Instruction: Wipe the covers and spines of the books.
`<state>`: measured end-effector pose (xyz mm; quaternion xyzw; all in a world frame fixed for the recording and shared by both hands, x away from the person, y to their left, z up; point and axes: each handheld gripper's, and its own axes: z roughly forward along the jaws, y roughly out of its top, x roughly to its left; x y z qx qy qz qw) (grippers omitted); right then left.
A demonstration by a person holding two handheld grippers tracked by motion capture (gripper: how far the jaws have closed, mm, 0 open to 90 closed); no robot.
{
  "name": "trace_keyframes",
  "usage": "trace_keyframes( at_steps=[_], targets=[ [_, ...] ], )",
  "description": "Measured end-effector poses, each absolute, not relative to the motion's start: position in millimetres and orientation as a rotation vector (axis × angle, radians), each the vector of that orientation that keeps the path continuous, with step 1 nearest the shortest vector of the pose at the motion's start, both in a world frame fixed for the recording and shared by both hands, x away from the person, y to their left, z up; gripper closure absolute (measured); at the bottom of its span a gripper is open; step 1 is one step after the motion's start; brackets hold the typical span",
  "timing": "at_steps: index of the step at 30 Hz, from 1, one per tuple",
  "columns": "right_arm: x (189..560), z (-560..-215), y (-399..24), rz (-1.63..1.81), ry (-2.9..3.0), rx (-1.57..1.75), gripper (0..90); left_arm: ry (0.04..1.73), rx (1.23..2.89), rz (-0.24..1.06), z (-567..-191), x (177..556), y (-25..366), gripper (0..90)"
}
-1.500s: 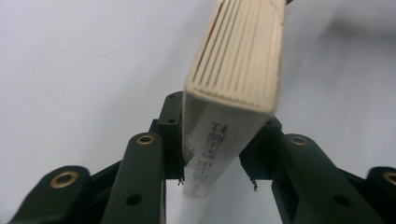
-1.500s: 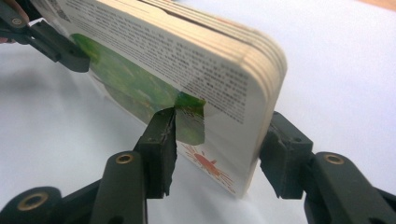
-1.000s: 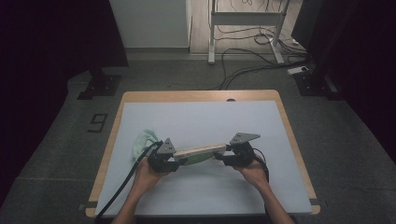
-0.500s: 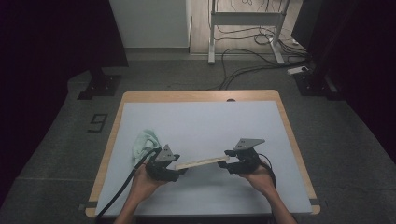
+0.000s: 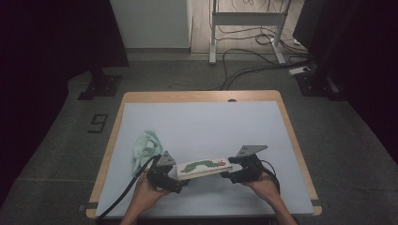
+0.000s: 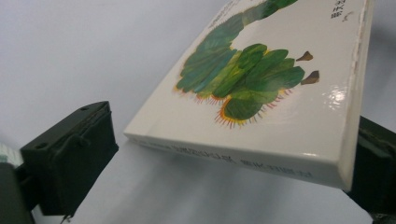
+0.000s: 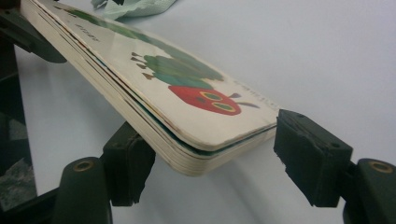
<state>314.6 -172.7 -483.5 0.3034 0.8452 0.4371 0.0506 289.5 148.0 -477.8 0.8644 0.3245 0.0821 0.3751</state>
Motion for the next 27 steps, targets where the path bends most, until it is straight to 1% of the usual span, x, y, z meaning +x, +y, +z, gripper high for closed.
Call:
trace_keyframes(
  at_steps=[10, 20, 25, 27],
  targets=[
    [301.9, -492.4, -173.0, 1.312, 2.602, 0.932, 26.6, 0.844, 2.215, 0.179, -487.5, 276.1, 147.3, 1.7],
    [291.1, -504.4, -176.6, 1.305, 2.622, 0.936, 25.9, 0.831, 2.236, 0.161, -499.5, 265.9, 145.2, 4.4],
    [286.4, -511.0, -178.1, 1.316, 2.621, 0.948, 25.9, 0.809, 2.236, 0.152, -504.3, 261.3, 144.5, 8.3],
    [284.1, -513.7, -178.1, 1.316, 2.62, 0.95, 25.8, 0.8, 2.249, 0.172, -505.9, 259.2, 143.3, 8.7]
  ],
)
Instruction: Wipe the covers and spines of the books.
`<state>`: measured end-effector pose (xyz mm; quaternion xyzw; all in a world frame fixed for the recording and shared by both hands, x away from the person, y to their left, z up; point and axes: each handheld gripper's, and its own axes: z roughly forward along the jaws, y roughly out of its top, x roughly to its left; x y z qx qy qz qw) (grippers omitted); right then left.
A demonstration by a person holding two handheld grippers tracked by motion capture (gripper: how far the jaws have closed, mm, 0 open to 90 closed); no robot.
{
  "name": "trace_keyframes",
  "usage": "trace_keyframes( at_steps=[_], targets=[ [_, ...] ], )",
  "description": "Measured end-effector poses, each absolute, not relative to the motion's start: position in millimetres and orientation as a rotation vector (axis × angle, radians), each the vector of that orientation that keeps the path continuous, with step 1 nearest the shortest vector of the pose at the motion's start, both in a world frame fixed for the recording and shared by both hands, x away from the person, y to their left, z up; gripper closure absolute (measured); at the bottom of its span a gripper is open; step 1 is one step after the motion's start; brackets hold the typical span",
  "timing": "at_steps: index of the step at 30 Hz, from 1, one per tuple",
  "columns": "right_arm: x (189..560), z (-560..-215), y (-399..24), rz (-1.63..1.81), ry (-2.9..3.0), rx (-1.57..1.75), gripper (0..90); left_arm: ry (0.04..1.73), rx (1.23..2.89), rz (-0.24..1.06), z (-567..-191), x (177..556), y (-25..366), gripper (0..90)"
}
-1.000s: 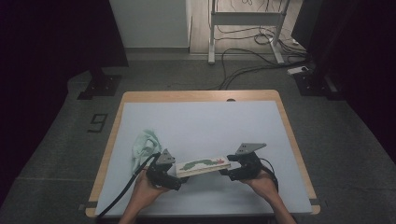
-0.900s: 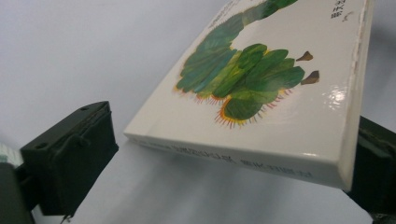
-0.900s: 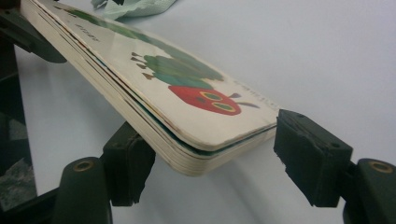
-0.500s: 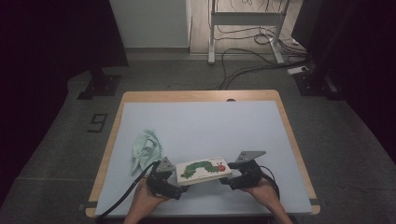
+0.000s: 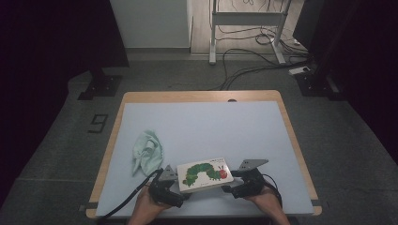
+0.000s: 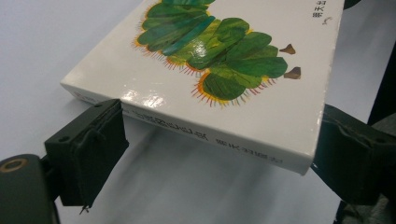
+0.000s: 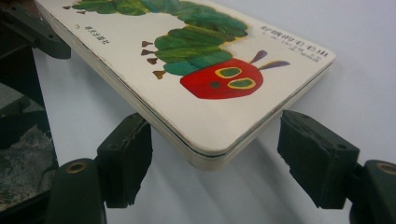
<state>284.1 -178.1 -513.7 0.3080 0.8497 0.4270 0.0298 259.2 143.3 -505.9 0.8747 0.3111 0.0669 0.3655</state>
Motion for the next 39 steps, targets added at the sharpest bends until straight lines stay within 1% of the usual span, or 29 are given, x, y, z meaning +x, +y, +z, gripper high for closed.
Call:
trace_keyframes(
  at_steps=[8, 16, 22, 24, 25, 29, 33, 35, 39],
  targets=[
    [276.5, -520.1, -178.9, 1.307, 2.617, 0.935, 25.8, 0.77, 2.291, 0.235, -511.4, 254.0, 140.1, 8.4],
    [274.2, -526.7, -171.7, 1.209, 2.628, 0.896, 26.4, 0.769, 2.351, 0.248, -519.5, 260.0, 138.1, 8.9],
    [271.9, -528.5, -171.9, 1.209, 2.611, 0.882, 26.6, 0.755, 2.355, 0.231, -519.3, 260.1, 140.6, 9.0],
    [270.9, -528.6, -171.9, 1.211, 2.611, 0.866, 26.5, 0.75, 2.384, 0.25, -521.7, 259.1, 140.4, 8.2],
    [271.0, -528.5, -172.9, 1.228, 2.614, 0.879, 26.6, 0.756, 2.361, 0.241, -522.2, 258.7, 141.8, 6.5],
    [270.2, -529.6, -175.8, 1.242, 2.604, 0.883, 28.0, 0.754, 2.344, 0.237, -522.3, 257.6, 148.4, 9.5],
    [267.1, -529.8, -172.0, 1.199, 2.588, 0.856, 28.5, 0.716, 2.341, 0.254, -522.3, 252.9, 151.5, 16.7],
    [265.4, -529.6, -169.2, 1.166, 2.579, 0.837, 30.6, 0.697, 2.338, 0.249, -522.0, 252.1, 152.1, 21.4],
    [265.2, -529.0, -166.8, 1.136, 2.573, 0.822, 32.7, 0.694, 2.331, 0.248, -521.8, 254.8, 152.9, 25.3]
  ],
)
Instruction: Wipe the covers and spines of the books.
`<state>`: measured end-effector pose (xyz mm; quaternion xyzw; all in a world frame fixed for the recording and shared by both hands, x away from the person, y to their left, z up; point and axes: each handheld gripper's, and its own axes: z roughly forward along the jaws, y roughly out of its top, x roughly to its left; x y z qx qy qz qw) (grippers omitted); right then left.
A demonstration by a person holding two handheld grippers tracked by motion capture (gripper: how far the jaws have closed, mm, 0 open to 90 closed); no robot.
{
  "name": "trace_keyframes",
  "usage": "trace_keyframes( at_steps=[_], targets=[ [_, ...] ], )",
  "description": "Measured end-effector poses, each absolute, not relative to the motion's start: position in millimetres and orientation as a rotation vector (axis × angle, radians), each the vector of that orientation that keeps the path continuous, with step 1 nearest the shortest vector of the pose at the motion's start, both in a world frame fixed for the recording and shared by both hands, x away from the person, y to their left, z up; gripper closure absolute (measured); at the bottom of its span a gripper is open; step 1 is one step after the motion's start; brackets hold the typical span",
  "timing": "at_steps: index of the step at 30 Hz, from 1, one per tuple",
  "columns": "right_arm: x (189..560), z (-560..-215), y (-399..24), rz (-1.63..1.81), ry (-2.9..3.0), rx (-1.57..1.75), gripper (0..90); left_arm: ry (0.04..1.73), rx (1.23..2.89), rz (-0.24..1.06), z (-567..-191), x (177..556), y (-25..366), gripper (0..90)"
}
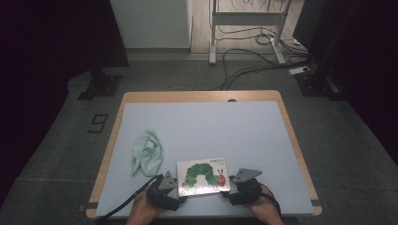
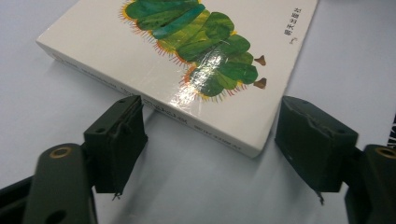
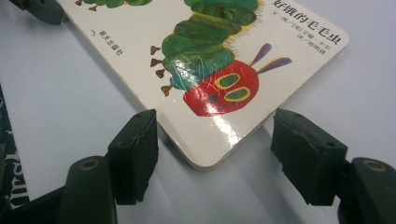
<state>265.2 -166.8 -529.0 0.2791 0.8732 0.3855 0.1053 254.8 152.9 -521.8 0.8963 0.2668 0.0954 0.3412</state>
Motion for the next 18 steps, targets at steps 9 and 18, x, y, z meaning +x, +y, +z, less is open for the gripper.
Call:
trace_keyframes(
  at_steps=[9, 18],
  targets=[
    [275.9, -529.9, -167.2, 1.152, 2.543, 0.847, 38.9, 0.699, 2.309, 0.265, -523.4, 271.1, 152.2, 27.7],
    [287.2, -531.0, -165.7, 1.145, 2.505, 0.875, 38.8, 0.714, 2.296, 0.283, -523.2, 286.2, 152.3, 34.8]
  ],
)
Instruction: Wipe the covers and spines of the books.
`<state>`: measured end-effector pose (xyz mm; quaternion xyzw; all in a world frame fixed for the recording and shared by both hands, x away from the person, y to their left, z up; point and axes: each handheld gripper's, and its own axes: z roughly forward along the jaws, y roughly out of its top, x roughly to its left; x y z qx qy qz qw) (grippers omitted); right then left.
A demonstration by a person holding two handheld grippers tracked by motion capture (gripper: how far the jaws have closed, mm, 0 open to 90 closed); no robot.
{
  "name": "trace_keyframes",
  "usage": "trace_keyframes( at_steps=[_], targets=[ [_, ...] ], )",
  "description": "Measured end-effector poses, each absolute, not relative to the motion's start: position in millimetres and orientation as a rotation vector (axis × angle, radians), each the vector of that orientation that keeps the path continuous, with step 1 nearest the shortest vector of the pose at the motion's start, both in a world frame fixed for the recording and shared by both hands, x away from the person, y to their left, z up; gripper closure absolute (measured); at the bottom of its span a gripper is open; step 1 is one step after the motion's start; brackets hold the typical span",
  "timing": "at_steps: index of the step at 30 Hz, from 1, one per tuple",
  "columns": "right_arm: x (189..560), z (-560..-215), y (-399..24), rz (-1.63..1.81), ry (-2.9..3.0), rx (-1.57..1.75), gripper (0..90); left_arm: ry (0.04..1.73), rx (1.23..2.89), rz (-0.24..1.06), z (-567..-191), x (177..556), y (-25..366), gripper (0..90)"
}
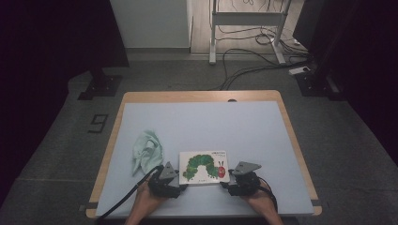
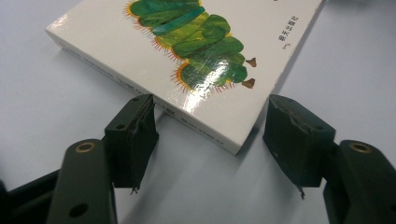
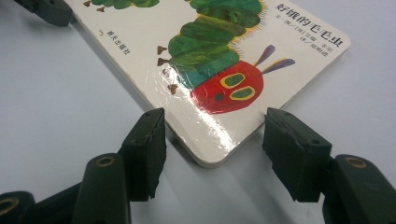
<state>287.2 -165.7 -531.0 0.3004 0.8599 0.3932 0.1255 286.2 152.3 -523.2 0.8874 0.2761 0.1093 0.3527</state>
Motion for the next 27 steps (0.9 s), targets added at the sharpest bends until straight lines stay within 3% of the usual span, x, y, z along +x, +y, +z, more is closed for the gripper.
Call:
trace_keyframes(
  at_steps=[27],
  targets=[
    [326.3, -531.7, -161.8, 1.127, 2.443, 0.958, 38.9, 0.756, 2.298, 0.322, -520.2, 330.3, 148.4, 43.0]
  ],
)
